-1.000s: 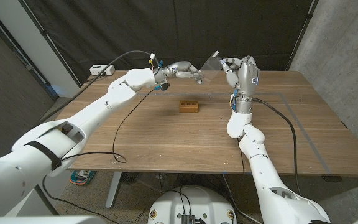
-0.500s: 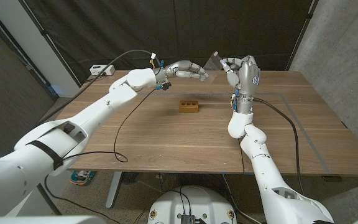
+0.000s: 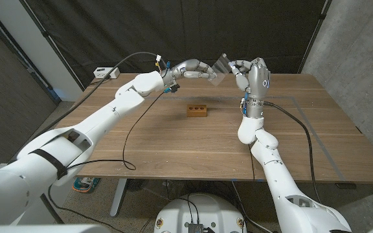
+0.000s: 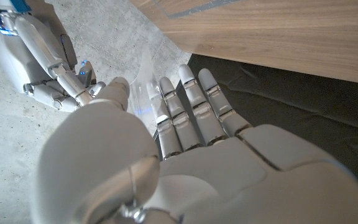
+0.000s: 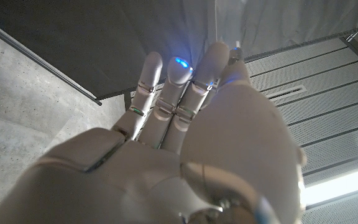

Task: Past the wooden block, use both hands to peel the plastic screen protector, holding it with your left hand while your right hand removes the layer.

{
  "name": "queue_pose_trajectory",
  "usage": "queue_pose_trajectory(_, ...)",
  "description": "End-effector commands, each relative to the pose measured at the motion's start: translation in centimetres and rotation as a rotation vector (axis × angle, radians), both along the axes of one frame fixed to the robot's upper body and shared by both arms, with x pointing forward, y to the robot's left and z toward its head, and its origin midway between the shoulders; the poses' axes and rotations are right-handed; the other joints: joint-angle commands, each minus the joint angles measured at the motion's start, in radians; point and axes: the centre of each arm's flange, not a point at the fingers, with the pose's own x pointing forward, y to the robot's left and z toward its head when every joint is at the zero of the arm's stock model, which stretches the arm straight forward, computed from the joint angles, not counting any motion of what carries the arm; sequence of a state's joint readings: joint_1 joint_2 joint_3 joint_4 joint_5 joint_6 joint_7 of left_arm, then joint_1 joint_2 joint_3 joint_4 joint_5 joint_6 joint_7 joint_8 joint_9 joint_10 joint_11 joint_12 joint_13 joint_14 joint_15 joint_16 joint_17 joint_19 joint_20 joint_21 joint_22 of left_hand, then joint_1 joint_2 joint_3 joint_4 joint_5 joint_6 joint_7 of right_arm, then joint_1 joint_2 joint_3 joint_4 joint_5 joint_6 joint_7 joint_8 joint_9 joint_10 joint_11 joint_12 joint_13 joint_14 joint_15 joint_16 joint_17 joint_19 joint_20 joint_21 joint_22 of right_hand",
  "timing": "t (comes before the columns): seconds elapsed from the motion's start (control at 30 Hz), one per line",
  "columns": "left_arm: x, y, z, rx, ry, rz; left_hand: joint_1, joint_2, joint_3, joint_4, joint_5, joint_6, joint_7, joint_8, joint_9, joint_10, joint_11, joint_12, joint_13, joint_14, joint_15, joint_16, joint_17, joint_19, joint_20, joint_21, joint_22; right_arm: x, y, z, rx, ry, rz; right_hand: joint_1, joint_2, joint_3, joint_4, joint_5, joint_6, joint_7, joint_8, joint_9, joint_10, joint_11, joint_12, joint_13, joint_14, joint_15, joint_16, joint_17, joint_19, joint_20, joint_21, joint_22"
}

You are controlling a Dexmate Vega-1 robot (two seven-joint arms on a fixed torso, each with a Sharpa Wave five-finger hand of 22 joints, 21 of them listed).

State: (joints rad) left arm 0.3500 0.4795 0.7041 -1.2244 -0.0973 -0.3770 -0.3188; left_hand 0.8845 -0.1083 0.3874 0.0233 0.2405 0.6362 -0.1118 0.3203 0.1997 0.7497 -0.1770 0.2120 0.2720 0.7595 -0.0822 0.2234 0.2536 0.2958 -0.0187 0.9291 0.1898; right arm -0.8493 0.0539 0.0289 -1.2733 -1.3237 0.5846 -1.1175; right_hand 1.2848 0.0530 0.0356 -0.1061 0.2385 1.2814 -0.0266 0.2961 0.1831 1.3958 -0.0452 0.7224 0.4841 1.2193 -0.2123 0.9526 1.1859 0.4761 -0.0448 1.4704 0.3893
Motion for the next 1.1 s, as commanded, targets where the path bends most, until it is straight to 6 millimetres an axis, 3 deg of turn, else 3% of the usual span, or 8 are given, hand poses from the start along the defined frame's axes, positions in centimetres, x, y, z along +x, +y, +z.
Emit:
queue_pose_trajectory(0.03,0.0,0.3,0.2,-0.08,-0.022,0.023,0.016,0.009,-0.002,0.0,0.006,0.006,0.002,-0.003,0.001,0.012,-0.003,0.002,0.001,0.011,-0.133,0.012,0.004,0.004,0.004,0.007,0.001,0.3,0.0,0.1,-0.01,0.004,0.008,0.007,0.002,-0.007,-0.003,0.01,0.04,0.008,0.001,0.006,-0.004,-0.001,0.005,0.003,0.008,-0.011,-0.001,0.005,-0.003,-0.158,0.01,-0.005)
queue_pose_trajectory(0.47,0.5,-0.6,1.1,-0.061,-0.005,-0.015,0.026,0.022,0.001,0.0,0.008,0.036,-0.006,-0.001,0.0,0.04,-0.008,0.007,-0.007,0.018,-0.134,0.015,0.003,0.008,0.004,0.009,0.0,0.4,-0.1,0.1,-0.016,0.003,0.021,0.008,0.003,-0.011,-0.002,0.011,0.04,0.007,-0.001,0.007,-0.004,-0.001,0.005,0.005,0.01,-0.01,-0.003,0.013,-0.005,-0.159,0.015,-0.019)
queue_pose_trajectory(0.57,0.7,-0.9,1.4,-0.05,-0.005,-0.022,0.029,0.023,0.001,-0.001,0.008,0.021,-0.023,-0.011,0.0,0.026,-0.014,-0.001,-0.011,-0.001,-0.132,0.008,0.002,0.006,0.005,0.009,0.0,0.4,0.1,0.1,-0.024,0.0,0.033,0.008,0.004,-0.012,-0.001,0.011,0.04,0.006,-0.001,0.007,-0.005,0.0,0.004,0.005,0.01,-0.01,-0.004,0.015,-0.005,-0.159,0.017,-0.022)
queue_pose_trajectory(0.73,0.8,-1.6,1.9,-0.04,-0.015,-0.038,0.05,0.039,0.01,-0.007,0.009,0.081,-0.045,0.003,-0.002,0.053,-0.022,0.006,-0.015,-0.008,-0.135,0.009,0.004,-0.003,0.008,0.008,0.0,0.3,0.2,0.1,-0.032,-0.004,0.039,0.008,0.006,-0.014,0.0,0.011,0.039,0.006,-0.002,0.007,-0.004,-0.001,0.003,0.004,0.01,-0.011,-0.006,0.015,-0.005,-0.159,0.02,-0.027)
queue_pose_trajectory(1.1,0.8,-3.1,2.7,0.009,-0.044,-0.048,0.128,0.069,0.046,-0.044,-0.006,0.203,-0.033,0.027,-0.006,0.159,-0.025,0.03,-0.014,0.0,-0.139,0.019,0.01,-0.006,0.008,0.011,-0.001,0.2,0.3,0.3,-0.039,-0.012,0.053,0.008,0.006,-0.017,0.001,0.011,0.04,0.006,-0.003,0.008,-0.004,0.001,0.002,0.005,0.011,-0.011,-0.01,0.016,-0.007,-0.158,0.024,-0.036)
